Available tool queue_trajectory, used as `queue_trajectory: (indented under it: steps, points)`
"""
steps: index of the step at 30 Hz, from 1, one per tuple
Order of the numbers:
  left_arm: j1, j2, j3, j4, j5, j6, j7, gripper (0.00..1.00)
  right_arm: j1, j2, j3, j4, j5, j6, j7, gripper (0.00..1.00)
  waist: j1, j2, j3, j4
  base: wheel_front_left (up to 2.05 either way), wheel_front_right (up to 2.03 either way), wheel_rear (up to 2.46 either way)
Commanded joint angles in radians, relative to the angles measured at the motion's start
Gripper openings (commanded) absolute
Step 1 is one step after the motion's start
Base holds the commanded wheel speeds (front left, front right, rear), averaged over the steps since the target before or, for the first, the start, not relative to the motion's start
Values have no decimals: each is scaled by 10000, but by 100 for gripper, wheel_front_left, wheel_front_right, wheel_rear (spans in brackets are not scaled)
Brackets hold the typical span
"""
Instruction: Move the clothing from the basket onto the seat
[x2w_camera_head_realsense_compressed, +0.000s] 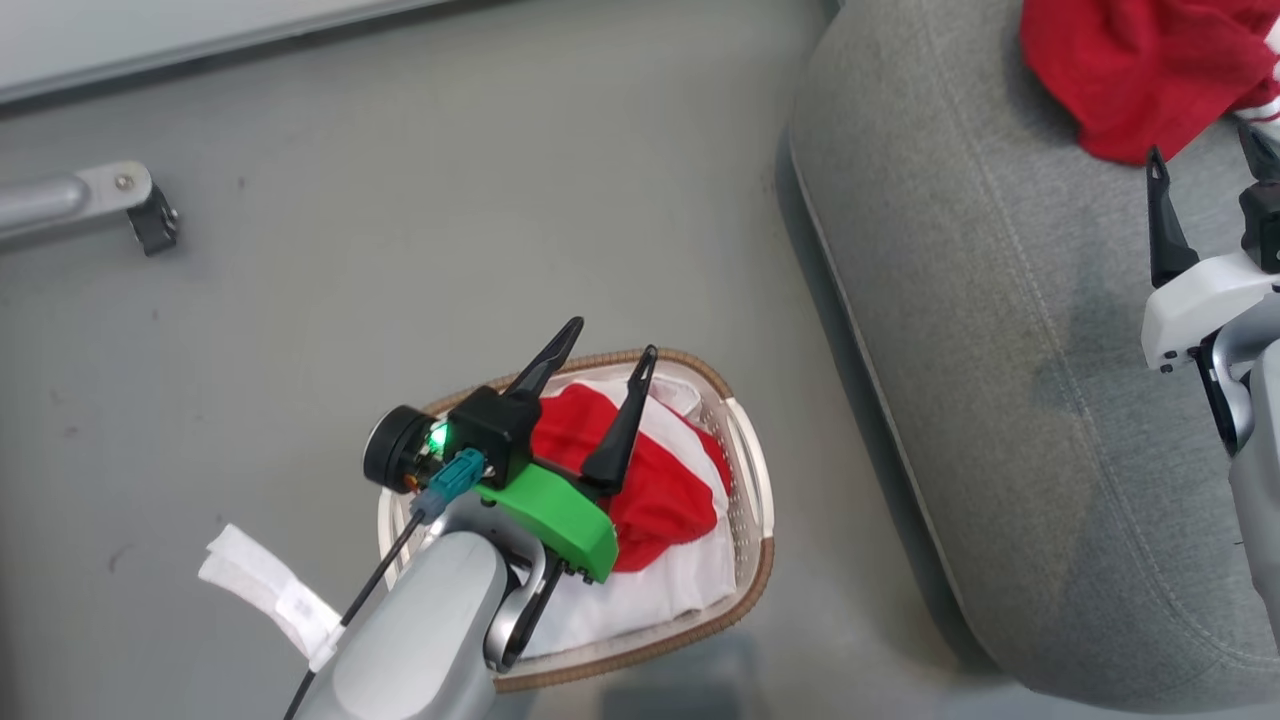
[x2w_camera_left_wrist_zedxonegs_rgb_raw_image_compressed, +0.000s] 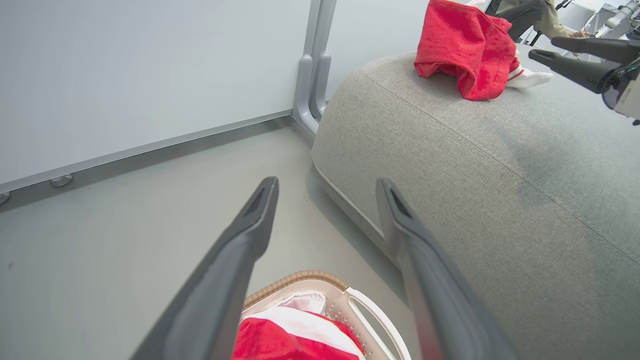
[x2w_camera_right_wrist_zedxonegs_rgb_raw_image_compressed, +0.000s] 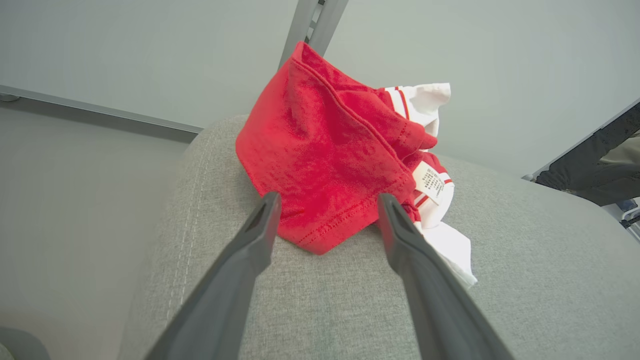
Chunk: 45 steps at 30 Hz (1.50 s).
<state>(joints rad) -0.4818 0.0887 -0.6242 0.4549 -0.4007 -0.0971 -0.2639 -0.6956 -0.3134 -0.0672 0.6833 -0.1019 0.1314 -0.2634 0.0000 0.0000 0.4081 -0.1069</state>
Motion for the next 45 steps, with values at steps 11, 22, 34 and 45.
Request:
queue_trajectory:
  steps: [11, 22, 34, 45]
  points:
    - [1229, -198, 1466, -366, -94, 106, -7, 100, 382, 404, 460, -1018, 718, -14, -21, 100, 0, 0, -2188, 420, 0, 0, 0]
    - [2601, -329, 3599, -1015, 254, 225, -6, 100, 1981, 1979, 479, -2269, 815, -14, -19, 100, 0, 0, -2980, 891, 0, 0, 0]
    - [4012, -383, 4927, -1397, 13, 280, -7, 100, 4069, 2615, 711, -3229, 1436, -14, -19, 100, 0, 0, -3448, 1307, 0, 0, 0]
    - [4752, -382, 5061, -1712, -175, 556, -7, 100, 5149, 2609, 958, -3479, 1713, -14, -19, 100, 0, 0, -3615, 1186, 0, 0, 0]
